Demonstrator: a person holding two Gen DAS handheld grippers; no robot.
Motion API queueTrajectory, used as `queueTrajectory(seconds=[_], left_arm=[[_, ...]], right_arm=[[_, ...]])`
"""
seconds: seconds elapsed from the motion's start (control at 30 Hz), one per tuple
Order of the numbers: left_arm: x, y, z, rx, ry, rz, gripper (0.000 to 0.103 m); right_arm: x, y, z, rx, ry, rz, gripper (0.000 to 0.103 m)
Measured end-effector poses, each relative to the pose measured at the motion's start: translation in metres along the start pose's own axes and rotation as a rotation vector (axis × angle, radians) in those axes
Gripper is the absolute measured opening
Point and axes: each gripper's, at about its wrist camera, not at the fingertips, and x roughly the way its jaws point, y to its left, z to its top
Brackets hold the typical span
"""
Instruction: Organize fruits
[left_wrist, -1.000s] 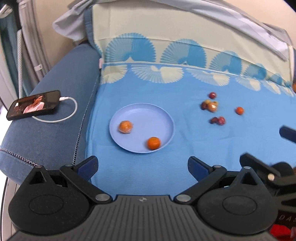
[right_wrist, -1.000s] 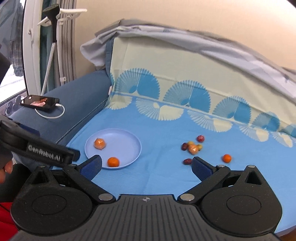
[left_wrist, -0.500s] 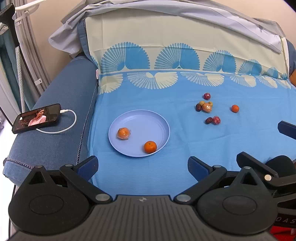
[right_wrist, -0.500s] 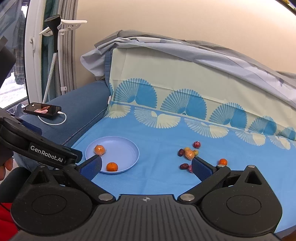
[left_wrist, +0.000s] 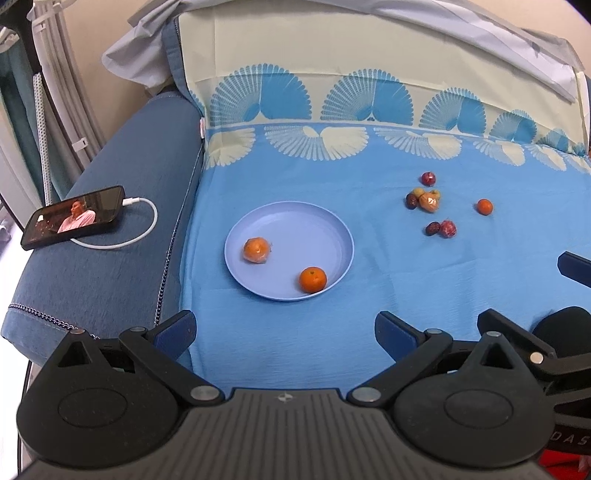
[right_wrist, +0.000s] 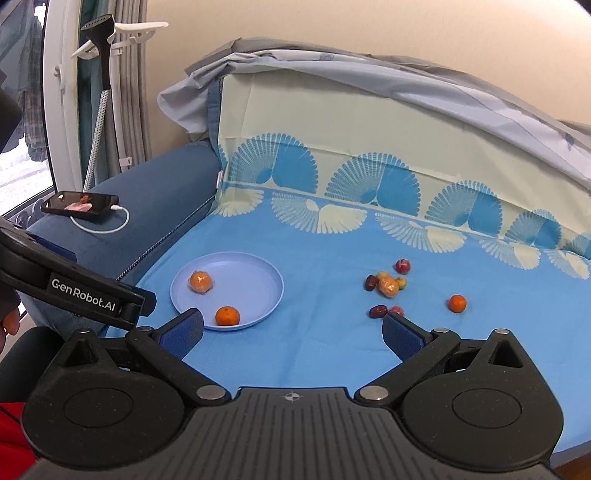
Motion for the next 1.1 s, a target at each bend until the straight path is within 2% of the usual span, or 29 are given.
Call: queueTrajectory(seconds=[0.37, 1.1], left_arm=[[0.015, 0.0, 0.005, -0.01, 0.031, 0.007, 0.103], [0.05, -0.041, 0.031, 0.066, 0.085, -0.02, 0.103]], right_arm=[[0.018, -0.006, -0.005, 0.022, 0.046, 0.008, 0.102], [0.041, -0.049, -0.017, 0.146, 0.084, -0.032, 0.102]])
